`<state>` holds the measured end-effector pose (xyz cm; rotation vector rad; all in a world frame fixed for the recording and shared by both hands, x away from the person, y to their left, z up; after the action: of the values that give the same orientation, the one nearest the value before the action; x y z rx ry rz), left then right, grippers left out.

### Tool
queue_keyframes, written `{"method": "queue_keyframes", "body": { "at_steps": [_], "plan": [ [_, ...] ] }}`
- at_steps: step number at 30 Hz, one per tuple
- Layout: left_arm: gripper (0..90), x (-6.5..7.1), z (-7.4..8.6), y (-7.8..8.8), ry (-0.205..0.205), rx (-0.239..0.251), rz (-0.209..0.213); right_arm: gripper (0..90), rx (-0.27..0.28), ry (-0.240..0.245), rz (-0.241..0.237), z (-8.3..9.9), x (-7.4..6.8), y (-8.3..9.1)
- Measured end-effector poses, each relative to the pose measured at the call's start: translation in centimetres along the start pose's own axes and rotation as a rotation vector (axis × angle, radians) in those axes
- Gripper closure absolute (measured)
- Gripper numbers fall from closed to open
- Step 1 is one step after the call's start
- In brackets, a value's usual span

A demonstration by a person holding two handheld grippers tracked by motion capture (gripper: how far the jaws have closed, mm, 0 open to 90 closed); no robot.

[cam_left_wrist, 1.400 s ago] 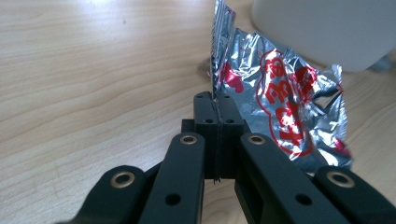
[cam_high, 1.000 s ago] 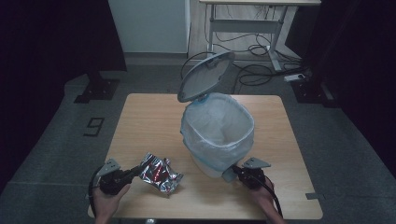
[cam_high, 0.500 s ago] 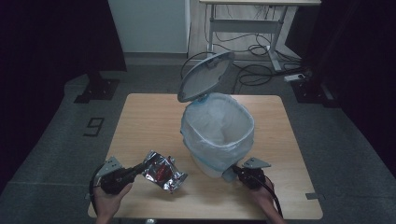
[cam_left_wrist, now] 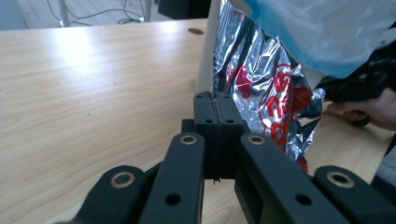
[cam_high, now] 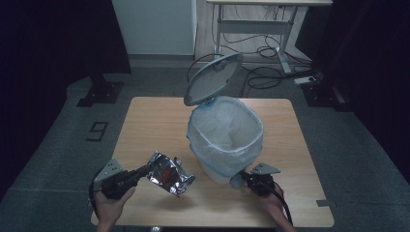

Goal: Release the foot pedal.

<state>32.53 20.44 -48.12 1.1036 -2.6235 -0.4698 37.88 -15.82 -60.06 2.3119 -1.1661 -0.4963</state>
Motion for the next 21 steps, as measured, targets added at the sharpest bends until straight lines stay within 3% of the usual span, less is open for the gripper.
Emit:
{"method": "queue_keyframes", "body": {
  "at_steps": [11, 21],
  "plan": [
    [90.0, 0.8, -3.1, 1.4, -0.018, 0.054, 0.023, 90.0, 0.0, 0.001, 0.0, 0.0, 0.0, 0.0],
    [90.0, 1.5, -5.3, 1.7, -0.051, 0.071, 0.03, 90.0, 0.0, 0.0, 0.001, 0.0, 0.0, 0.0]
  ]
}}
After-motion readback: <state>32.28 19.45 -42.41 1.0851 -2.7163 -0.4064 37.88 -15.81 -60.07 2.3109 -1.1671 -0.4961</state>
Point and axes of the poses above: each handheld gripper's, and its own axes: y roughly backward along the jaws, z roughly out of its underside, x roughly to its right, the point moved 9 cm from there along -y, roughly forward along the jaws, and after that the axes turned 5 degrees about -y, right-handed, at the moved point
